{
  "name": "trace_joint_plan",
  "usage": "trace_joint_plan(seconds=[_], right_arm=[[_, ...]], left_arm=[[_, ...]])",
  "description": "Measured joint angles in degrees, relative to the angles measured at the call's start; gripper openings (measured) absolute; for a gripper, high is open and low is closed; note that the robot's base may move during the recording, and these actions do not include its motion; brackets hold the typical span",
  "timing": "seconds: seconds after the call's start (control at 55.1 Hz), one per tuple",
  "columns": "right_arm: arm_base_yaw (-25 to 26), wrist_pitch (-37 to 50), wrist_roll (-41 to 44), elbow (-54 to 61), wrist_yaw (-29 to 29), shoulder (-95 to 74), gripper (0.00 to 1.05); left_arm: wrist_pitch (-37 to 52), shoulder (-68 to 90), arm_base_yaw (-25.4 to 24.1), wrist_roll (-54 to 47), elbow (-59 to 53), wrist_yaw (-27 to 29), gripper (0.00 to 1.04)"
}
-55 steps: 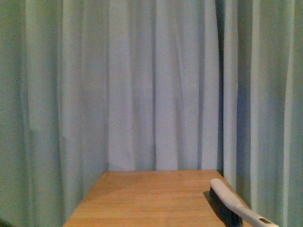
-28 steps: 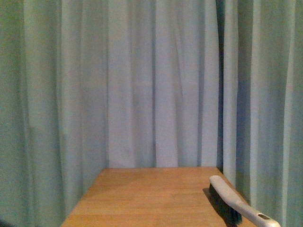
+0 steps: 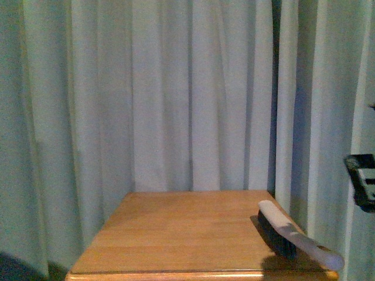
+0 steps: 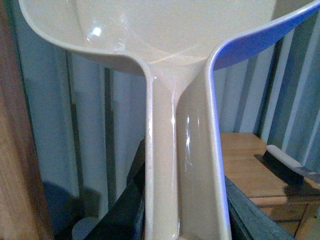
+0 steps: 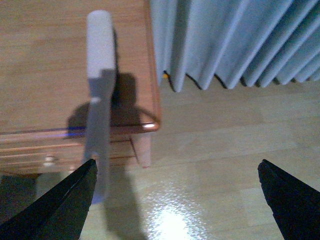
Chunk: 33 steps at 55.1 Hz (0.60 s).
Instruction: Clean up trash
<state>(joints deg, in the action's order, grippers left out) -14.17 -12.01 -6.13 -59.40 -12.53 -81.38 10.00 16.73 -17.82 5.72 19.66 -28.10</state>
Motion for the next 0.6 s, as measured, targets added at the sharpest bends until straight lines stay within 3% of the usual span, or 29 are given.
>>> trace_joint_plan(seconds=[0.2, 0.599], right_arm=[[-3.2, -4.4, -3.0, -9.1, 1.1, -10.4, 0.97], [-3.4, -6.4, -9.9, -16.5, 2.8, -23.1, 0.97]], left_arm=[[0.0, 0.0, 0.0, 0.0, 0.0, 0.0, 0.27], [0.0, 0.0, 0.0, 0.0, 0.0, 0.0, 0.27]])
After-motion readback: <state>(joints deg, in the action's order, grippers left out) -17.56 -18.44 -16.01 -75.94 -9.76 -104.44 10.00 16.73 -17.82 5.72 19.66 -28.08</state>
